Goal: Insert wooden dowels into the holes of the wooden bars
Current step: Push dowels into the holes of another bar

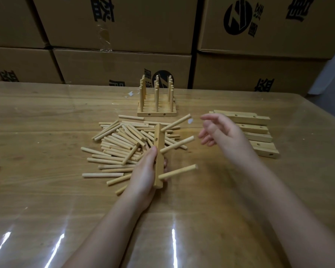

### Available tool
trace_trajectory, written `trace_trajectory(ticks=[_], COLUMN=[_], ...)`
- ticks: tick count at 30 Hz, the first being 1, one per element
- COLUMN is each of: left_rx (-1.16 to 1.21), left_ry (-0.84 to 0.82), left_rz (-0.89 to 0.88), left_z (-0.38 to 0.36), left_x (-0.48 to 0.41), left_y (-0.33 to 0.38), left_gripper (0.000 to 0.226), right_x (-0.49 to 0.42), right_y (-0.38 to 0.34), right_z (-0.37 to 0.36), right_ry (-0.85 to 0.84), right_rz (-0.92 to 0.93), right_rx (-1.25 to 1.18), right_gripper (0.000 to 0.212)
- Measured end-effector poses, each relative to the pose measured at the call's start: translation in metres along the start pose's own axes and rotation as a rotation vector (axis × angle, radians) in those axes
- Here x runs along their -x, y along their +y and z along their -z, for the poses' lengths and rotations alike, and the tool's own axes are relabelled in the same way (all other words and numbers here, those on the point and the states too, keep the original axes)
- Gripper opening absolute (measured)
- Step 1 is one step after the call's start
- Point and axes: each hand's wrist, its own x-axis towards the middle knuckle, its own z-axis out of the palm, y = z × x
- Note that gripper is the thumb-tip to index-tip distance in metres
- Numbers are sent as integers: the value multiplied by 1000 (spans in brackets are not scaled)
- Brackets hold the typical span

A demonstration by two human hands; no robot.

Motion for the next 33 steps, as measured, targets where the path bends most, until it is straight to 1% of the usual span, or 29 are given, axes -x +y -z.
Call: trace_trajectory(ticks=[1, 4, 6, 8, 11, 14, 17, 19, 24, 33], left_rx=[-49, -189, -223, -236, -256, -330, -385, -430, -514, -599], left_ry=[-8, -38, -52, -64, -81, -75, -79, -87, -116, -81], left_rz=[-8, -42, -53, -57, -57, -63, -72, -76, -88, -133], left_z=[0, -2, -3, -3, -3, -1, 1, 2, 1, -1], left_x=[0, 2, 4, 4, 3, 3, 1, 1, 1, 3], left_y=[-1, -1, -1, 0, -1, -2, -5, -5, -8, -9], left_gripper=[32, 36, 38, 42, 43, 39, 44, 44, 37, 43], right_x=[0, 3, 5, 6, 5, 4, 4, 4, 4, 5], right_y=[0, -1, -4, -5, -9, -11, -11, -12, -13, -12], right_z=[1, 4, 4, 3, 4, 7, 9, 9, 10, 8], right_ry=[-1, -5, 25, 53, 90, 99, 100, 104, 117, 121], right_rz=[59, 165, 244, 317, 339, 378, 412, 424, 481, 474], right_rx=[15, 138, 263, 335, 322, 358, 406, 429, 528, 597], right_gripper=[21, 24, 25, 28, 35, 26, 20, 18, 15, 13])
